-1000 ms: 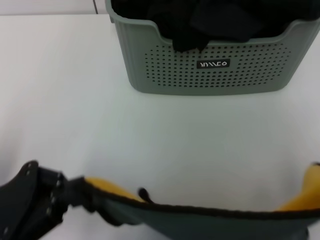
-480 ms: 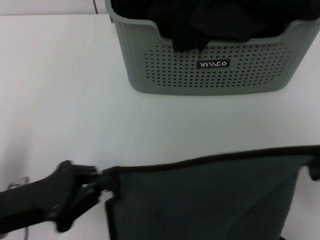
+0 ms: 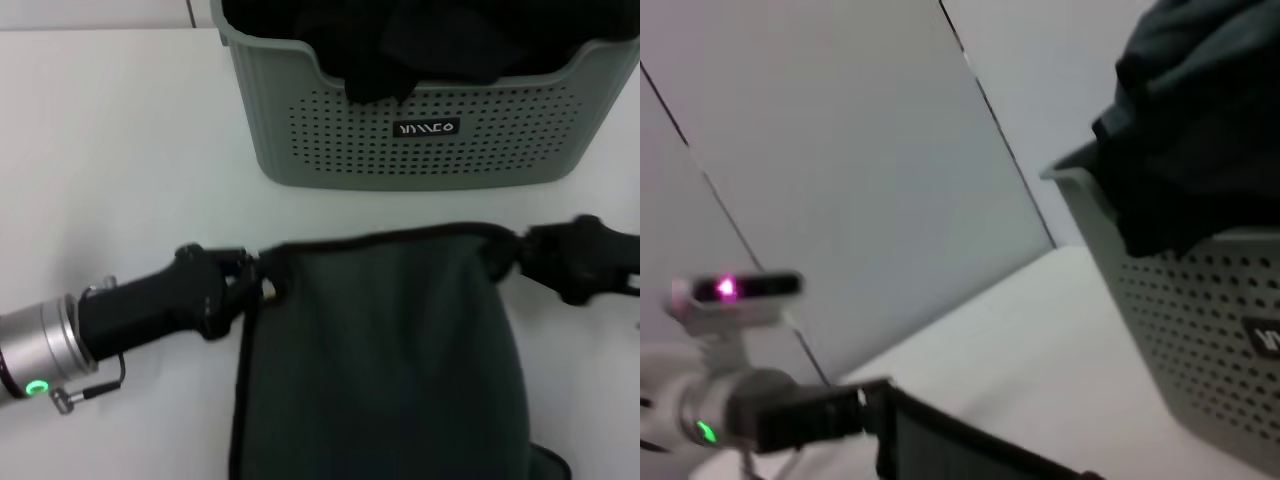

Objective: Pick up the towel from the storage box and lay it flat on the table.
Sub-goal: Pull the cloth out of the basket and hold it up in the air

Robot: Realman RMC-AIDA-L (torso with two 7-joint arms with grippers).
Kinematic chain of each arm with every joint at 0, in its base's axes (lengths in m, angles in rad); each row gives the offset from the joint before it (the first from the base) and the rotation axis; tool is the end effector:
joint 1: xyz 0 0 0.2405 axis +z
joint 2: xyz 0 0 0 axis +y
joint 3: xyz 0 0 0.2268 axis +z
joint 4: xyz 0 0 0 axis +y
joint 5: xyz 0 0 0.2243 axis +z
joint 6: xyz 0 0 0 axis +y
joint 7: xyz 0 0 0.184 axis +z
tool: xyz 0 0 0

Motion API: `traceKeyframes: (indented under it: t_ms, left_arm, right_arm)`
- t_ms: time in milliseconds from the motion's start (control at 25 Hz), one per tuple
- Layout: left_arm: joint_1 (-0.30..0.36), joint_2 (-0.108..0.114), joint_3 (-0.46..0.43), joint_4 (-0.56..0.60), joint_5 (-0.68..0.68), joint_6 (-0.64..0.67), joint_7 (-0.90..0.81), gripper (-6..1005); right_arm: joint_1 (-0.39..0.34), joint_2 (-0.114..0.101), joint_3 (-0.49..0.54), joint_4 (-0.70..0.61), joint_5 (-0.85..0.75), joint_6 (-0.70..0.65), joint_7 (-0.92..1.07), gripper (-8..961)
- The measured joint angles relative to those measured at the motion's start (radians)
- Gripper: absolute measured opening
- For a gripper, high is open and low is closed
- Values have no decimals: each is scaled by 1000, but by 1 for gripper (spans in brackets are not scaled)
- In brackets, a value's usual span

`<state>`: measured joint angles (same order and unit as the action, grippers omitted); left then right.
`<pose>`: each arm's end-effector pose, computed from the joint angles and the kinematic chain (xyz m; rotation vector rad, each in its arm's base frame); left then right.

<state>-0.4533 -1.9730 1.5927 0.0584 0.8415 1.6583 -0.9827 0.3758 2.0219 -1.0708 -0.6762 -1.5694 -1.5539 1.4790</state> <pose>-0.2472 0.2662 -0.0553 -2.5605 -0.7778 -1.1994 0.2222 0.3169 -0.0194 -2.7110 0.7647 0.9287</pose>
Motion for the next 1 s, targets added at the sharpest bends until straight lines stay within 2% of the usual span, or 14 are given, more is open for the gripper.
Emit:
traceKeyframes:
  t_ms: [320,560,840,960,1000]
  left_arm:
    - [3,2,1,2,-142,-128,66,13]
    - [-7,-9,1,9,-151,-247,80,14]
    - [-10,-46,3,61,-148,-390,85,14]
    - [-9,-46,11,64,-128,-364,76,14]
    - [-3,-40,12,64,-114,-328,69,14]
  right_arm:
    - [120,7,-165,57,34,308,-10,36]
    - [161,6,-307,68,98,495,-7,37]
    - [161,6,-342,64,109,542,1,37]
    - [148,2,-343,44,109,460,-5,38]
    - [137,-1,-341,26,107,414,-7,38]
